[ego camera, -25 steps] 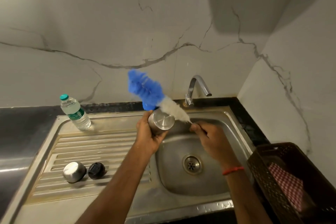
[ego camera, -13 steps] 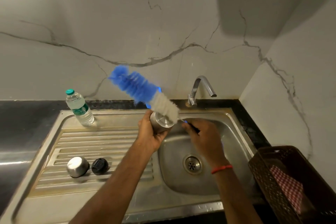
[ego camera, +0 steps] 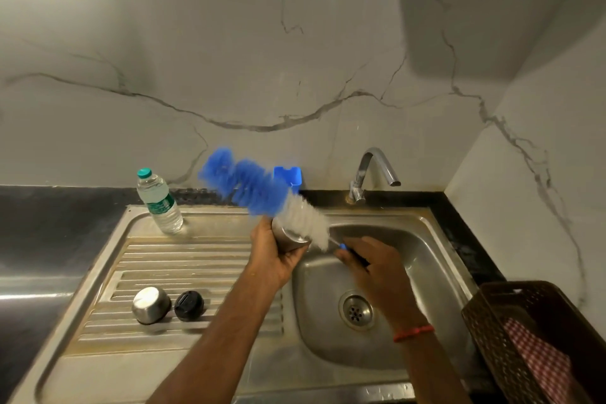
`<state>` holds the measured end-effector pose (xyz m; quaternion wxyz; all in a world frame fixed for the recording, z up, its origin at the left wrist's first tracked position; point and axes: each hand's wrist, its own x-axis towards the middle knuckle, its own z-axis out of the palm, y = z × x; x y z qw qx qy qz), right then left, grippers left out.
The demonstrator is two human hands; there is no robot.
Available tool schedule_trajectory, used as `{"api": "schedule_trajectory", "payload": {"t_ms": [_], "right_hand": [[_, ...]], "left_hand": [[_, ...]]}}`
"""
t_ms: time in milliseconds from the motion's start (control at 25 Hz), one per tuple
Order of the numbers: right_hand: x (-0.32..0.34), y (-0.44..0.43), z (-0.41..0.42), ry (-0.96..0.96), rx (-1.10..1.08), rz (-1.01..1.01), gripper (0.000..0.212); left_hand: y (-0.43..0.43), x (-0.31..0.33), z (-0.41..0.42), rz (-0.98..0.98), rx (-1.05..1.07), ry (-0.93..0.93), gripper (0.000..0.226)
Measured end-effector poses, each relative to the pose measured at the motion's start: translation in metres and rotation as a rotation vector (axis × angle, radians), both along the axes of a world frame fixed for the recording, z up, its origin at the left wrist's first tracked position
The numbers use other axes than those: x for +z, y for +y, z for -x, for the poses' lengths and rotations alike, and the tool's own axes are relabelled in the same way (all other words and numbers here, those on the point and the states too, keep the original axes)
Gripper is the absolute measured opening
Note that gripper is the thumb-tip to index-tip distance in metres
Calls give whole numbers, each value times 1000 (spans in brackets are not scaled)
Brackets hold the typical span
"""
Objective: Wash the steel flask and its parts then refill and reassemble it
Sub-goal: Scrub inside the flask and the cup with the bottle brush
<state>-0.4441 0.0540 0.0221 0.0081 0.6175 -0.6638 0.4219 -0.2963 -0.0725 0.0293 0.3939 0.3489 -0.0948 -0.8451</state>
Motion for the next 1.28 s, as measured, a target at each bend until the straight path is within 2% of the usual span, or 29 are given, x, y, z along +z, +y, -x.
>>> {"api": "schedule_trajectory", "payload": {"t_ms": [80,200,320,400,520,640,800,880,1000,1040,1160,1280], "right_hand": [[-10,15,18,-36,-33,-47,44],[-2,10,27,-39,-100,14,40],[11,-9,3,58,-11,33,36],[0,-2,4,13,56,-19,41],[-11,15,38,-42,-3,-60,52],[2,-2,34,-3,-48,-31,40],[2,-9,7,-3,87,-73,38],[-2,4,23,-37,53,-107,41],[6,0,35,-68,-37,-75,31],[10,-7,29,-45,-25,-55,31],[7,-15,4,9,97,-68,35],[-6,4,22,-65,65,-131,40]], "left_hand": [[0,-5,-1,-3,7,-5,45],[0,-5,10,-21,6,-41,51],[4,-6,19,-28,12,-11,30],[1,-10,16,-5,8,33,23],[-4,-13,12,7,4,29,37],[-4,-9,19,-42,9,-27,48],[1,-10,20,-32,5,-31,39],[-4,-16,12,-3,14,-32,46],[-8,-17,11,-5,0,-55,62],[-6,-15,13,-11,-6,-64,58],[-2,-13,14,8,-9,-22,28],[-8,-17,2,30,-14,6,31]]}}
